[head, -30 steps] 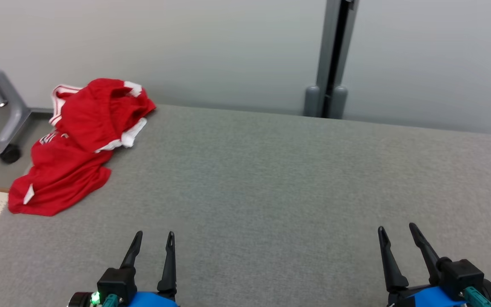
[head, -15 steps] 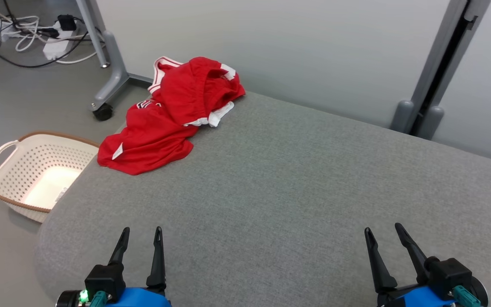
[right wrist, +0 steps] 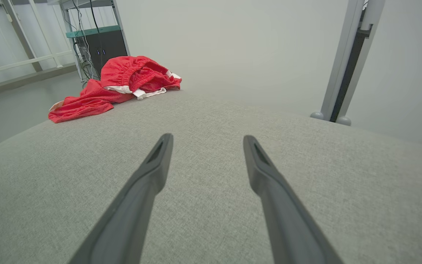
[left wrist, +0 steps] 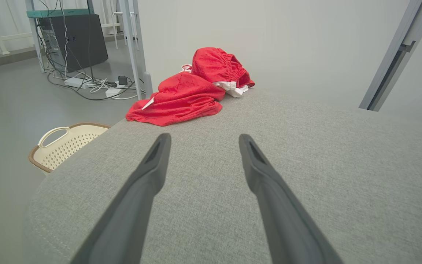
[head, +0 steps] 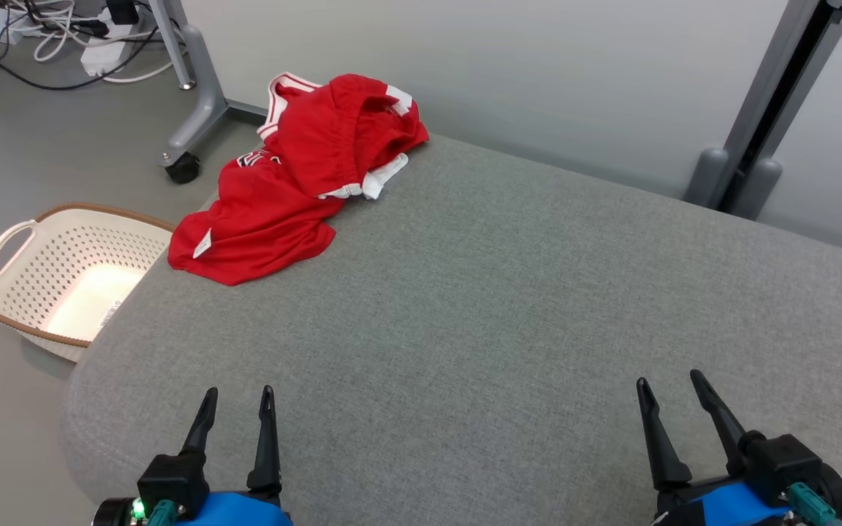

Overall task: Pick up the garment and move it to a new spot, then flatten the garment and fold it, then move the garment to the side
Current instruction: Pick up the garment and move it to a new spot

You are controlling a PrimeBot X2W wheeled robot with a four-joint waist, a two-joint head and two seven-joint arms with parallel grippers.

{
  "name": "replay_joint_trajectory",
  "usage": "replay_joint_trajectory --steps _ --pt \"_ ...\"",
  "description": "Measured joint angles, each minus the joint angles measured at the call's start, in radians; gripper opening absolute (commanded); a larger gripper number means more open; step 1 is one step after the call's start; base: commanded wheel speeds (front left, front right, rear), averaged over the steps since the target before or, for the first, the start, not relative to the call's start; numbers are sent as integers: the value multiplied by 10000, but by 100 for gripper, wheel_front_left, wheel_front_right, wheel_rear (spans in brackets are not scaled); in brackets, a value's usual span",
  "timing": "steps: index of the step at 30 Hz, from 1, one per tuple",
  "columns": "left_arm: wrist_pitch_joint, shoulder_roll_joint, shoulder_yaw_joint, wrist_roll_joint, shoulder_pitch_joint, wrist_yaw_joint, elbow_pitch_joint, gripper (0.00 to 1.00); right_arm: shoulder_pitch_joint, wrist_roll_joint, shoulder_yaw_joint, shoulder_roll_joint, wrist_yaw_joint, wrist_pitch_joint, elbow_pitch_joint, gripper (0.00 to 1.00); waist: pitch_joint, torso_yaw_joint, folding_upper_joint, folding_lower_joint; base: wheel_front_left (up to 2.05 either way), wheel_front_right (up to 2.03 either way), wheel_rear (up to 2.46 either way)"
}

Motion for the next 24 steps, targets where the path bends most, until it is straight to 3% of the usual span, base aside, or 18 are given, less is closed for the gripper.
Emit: replay_joint_trajectory --steps 8,13,17,24 --pt "2 146 546 -556 -1029 -102 -497 100 -241 -395 -435 2 0 -2 -640 100 783 -408 0 0 0 0 0" --pt "50 986 1398 -828 -3228 -113 -899 100 -664 -794 -535 2 0 -2 -1034 100 1657 -860 0 1 0 0 0" --pt "554 2038 1942 -784 -5353 -25 -903 100 -1082 -1101 -355 -4 0 -4 -1361 100 2471 -1418 0 2 0 0 0" --pt "1848 3103 2380 -1292 -8259 -180 667 100 -1426 -1779 -397 2 0 -2 -2140 100 3767 -2340 0 3 0 0 0"
